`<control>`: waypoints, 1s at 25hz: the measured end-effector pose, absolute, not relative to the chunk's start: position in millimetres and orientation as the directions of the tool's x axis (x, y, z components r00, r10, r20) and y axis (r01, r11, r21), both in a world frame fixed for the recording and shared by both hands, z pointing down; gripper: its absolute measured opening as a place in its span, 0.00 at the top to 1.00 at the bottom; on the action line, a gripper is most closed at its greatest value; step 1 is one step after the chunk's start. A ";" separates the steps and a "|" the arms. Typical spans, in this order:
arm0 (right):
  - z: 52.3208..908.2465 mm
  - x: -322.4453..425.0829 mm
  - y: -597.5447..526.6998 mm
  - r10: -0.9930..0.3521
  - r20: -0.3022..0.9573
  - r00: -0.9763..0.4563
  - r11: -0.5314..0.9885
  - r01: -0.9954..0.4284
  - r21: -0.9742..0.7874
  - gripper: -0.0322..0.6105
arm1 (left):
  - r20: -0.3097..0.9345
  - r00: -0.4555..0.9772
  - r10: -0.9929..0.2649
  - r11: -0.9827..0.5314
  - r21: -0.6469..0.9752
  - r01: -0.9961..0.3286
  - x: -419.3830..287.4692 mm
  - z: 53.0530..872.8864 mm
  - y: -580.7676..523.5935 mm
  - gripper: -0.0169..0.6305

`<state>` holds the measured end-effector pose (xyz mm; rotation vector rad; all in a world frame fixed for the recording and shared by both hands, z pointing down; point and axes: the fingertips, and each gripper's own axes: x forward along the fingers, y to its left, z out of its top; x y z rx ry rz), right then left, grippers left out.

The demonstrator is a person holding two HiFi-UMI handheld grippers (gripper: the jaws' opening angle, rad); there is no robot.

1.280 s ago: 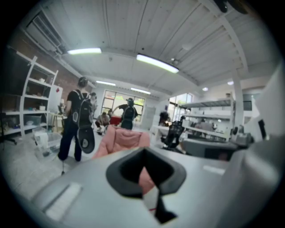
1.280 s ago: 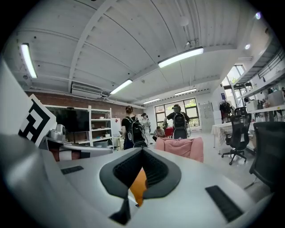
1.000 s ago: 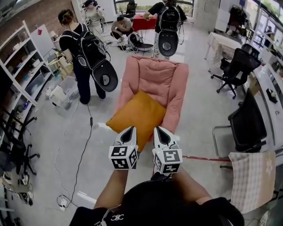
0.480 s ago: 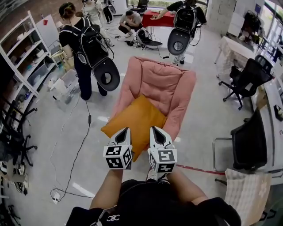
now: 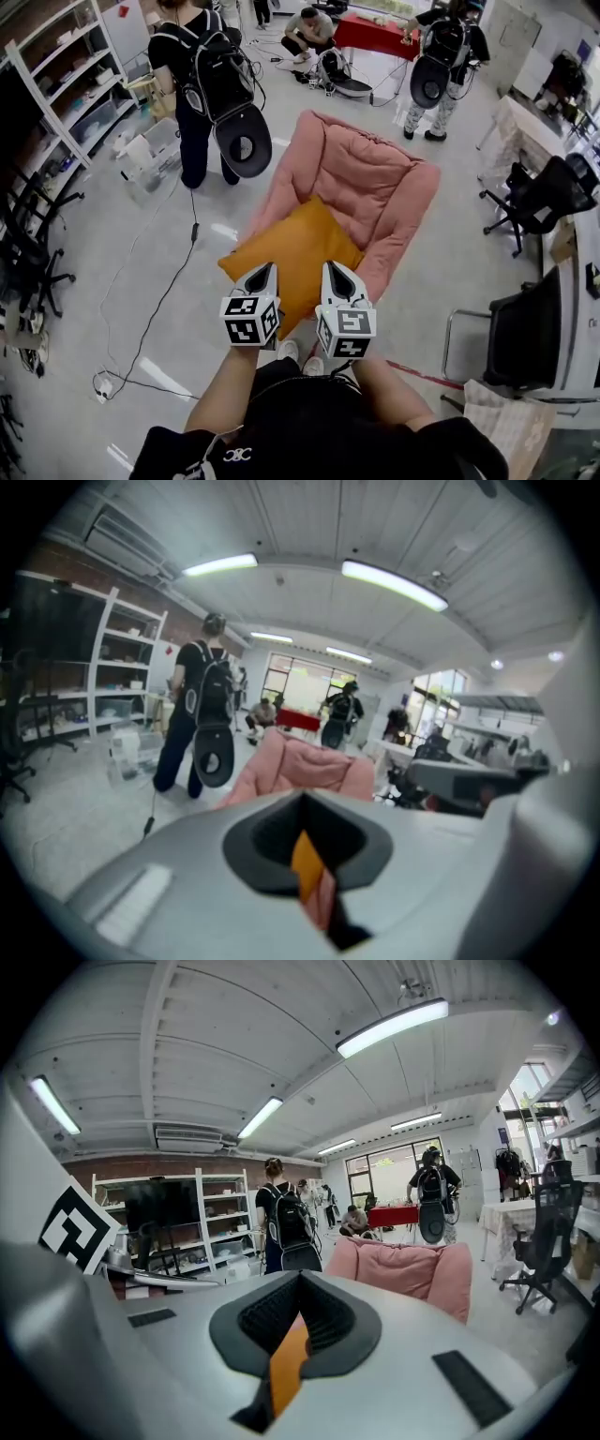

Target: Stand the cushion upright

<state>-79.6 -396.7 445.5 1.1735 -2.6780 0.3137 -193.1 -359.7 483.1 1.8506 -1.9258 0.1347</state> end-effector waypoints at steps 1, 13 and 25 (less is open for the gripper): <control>445.4 -83.4 -400.2 -0.697 0.270 -0.665 0.662 -0.740 -0.113 0.96 | 0.391 0.010 -0.920 0.092 0.243 -0.966 -197.9 482.6 -362.6 0.98; 466.3 -117.8 -410.6 -0.660 0.326 -0.677 0.692 -0.716 -0.086 0.96 | 0.455 -0.038 -0.890 0.181 0.275 -0.944 -242.8 522.7 -363.0 0.97; 483.3 -119.9 -413.5 -0.660 0.404 -0.634 0.683 -0.730 -0.029 0.96 | 0.689 -0.107 -0.717 0.479 0.375 -0.793 -317.4 697.0 -331.3 0.95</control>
